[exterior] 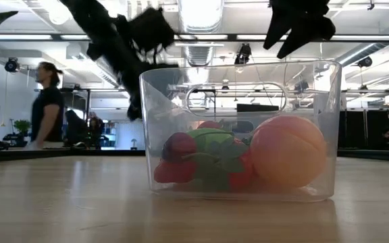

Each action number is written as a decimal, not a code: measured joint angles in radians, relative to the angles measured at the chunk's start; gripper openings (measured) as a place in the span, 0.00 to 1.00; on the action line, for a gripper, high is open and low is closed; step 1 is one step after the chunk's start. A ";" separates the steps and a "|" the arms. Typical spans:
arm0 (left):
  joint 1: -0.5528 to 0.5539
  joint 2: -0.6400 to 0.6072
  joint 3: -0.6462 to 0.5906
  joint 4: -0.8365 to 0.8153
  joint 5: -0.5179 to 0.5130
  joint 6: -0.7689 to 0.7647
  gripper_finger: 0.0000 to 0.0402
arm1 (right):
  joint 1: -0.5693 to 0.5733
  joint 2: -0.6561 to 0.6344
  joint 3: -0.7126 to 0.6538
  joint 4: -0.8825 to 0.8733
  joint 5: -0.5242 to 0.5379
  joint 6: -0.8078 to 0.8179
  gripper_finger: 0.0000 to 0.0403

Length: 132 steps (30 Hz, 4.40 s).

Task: Pick and placing Produce into tupperware
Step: Put the red cherry into the transparent bin

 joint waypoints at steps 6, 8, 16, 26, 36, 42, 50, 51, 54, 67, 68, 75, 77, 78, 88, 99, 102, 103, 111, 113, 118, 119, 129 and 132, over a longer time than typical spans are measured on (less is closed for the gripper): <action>0.004 -0.080 0.002 0.010 -0.058 -0.058 0.37 | -0.004 -0.022 -0.072 -0.005 -0.001 0.032 0.58; 0.010 -0.076 -0.006 0.000 -0.067 -0.058 0.45 | -0.006 -0.030 -0.102 -0.001 -0.002 0.051 0.58; 0.011 0.034 -0.011 0.017 -0.069 0.034 0.59 | -0.010 -0.036 -0.175 -0.002 -0.004 0.103 0.58; 0.013 0.104 -0.012 0.027 -0.108 0.129 0.59 | -0.025 -0.036 -0.214 0.002 0.015 0.104 0.58; 0.042 0.136 -0.015 0.079 -0.105 0.153 0.59 | -0.079 -0.036 -0.231 0.010 0.024 0.103 0.58; 0.055 0.157 -0.014 0.131 -0.088 0.155 0.59 | -0.109 -0.036 -0.232 0.009 0.024 0.094 0.58; 0.059 0.187 -0.014 0.143 -0.050 0.156 0.53 | -0.132 -0.036 -0.234 0.008 0.024 0.069 0.58; 0.059 0.188 -0.014 0.144 -0.051 0.155 0.51 | -0.132 -0.036 -0.234 0.008 0.024 0.069 0.58; 0.059 0.189 -0.014 0.146 -0.050 0.154 0.46 | -0.132 -0.036 -0.234 0.007 0.024 0.068 0.58; 0.059 0.187 -0.013 0.143 -0.036 0.153 0.20 | -0.132 -0.036 -0.234 0.008 0.023 0.069 0.58; 0.059 0.187 -0.013 0.143 -0.035 0.153 0.18 | -0.132 -0.036 -0.234 0.008 0.022 0.068 0.58; 0.057 0.159 -0.003 0.068 -0.013 0.152 0.12 | -0.132 -0.036 -0.235 0.008 0.021 0.065 0.58; 0.055 0.128 0.013 0.035 -0.007 0.152 0.12 | -0.132 -0.036 -0.235 0.009 0.021 0.064 0.58; 0.053 0.104 0.019 0.013 -0.007 0.152 0.12 | -0.132 -0.036 -0.235 0.008 0.021 0.063 0.58; -0.035 -0.155 0.035 0.010 -0.012 0.108 0.12 | -0.131 -0.036 -0.235 0.019 0.007 0.081 0.58; -0.083 -0.163 0.041 0.002 -0.096 0.097 0.11 | -0.126 -0.036 -0.235 0.041 -0.061 0.104 0.58; -0.099 -0.162 0.047 0.000 -0.096 0.097 0.11 | -0.118 -0.036 -0.235 0.041 -0.067 0.115 0.58; -0.104 -0.161 0.051 0.005 -0.096 0.097 0.11 | -0.116 -0.036 -0.235 0.041 -0.067 0.121 0.58; -0.117 -0.162 0.052 0.006 -0.112 0.094 0.11 | -0.100 -0.036 -0.235 0.040 -0.069 0.129 0.58; -0.118 -0.162 0.052 0.005 -0.119 0.095 0.11 | -0.100 -0.036 -0.235 0.040 -0.068 0.125 0.58; -0.099 -0.152 0.032 0.000 -0.221 0.097 0.11 | -0.100 -0.036 -0.235 0.039 -0.066 0.113 0.58; -0.086 -0.145 0.027 0.000 -0.220 0.090 0.11 | -0.100 -0.036 -0.235 0.040 -0.066 0.106 0.58; -0.044 -0.072 0.033 -0.009 0.010 -0.023 0.11 | -0.100 -0.036 -0.235 0.031 -0.063 0.075 0.58; -0.038 -0.076 0.039 0.017 -0.015 -0.072 0.11 | -0.100 -0.036 -0.235 0.030 -0.063 0.074 0.58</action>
